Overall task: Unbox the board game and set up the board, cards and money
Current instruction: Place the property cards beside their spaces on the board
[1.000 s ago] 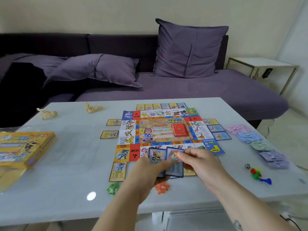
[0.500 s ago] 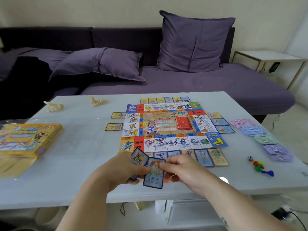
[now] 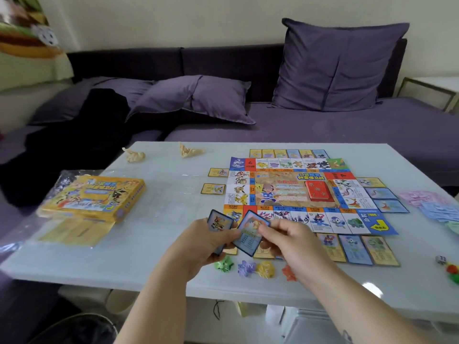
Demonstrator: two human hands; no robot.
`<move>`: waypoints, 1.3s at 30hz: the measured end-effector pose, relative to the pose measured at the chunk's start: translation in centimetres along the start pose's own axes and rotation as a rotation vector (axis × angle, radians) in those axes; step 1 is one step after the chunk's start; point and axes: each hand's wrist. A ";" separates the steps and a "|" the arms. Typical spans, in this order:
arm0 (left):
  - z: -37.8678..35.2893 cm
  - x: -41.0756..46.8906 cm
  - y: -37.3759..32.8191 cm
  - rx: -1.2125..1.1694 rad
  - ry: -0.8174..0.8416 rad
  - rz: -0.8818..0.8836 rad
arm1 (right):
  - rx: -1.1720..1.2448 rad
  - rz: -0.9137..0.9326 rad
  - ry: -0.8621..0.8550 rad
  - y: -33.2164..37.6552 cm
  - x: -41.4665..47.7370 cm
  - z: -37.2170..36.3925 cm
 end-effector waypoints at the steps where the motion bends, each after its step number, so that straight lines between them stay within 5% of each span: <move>1: 0.3 0.1 0.0 -0.031 -0.015 -0.001 | 0.033 0.010 -0.029 0.1 0.3 -0.6; 7: 1.9 0.7 -0.1 -0.210 -0.100 -0.034 | 0.249 -0.031 -0.046 0.6 1.4 -3.0; 14: 3.0 2.0 -0.3 -0.290 -0.245 -0.127 | 0.231 -0.014 0.070 1.1 2.0 -4.6; 25: 4.9 8.6 -3.7 0.297 -0.247 -0.297 | -0.342 0.092 0.155 4.6 10.0 -2.3; 32: 6.9 13.6 -6.5 0.543 -0.327 -0.429 | -0.295 0.103 -0.173 5.9 18.4 2.2; 39: 5.5 13.4 -6.8 0.115 -0.198 -0.307 | -0.295 0.093 -0.093 4.4 17.1 2.0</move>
Point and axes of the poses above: each hand's wrist, its own x-axis towards the middle knuckle, its own z-axis out of the back of the hand, y = z × x, and after that the axes turned 3 degrees about x, right-handed
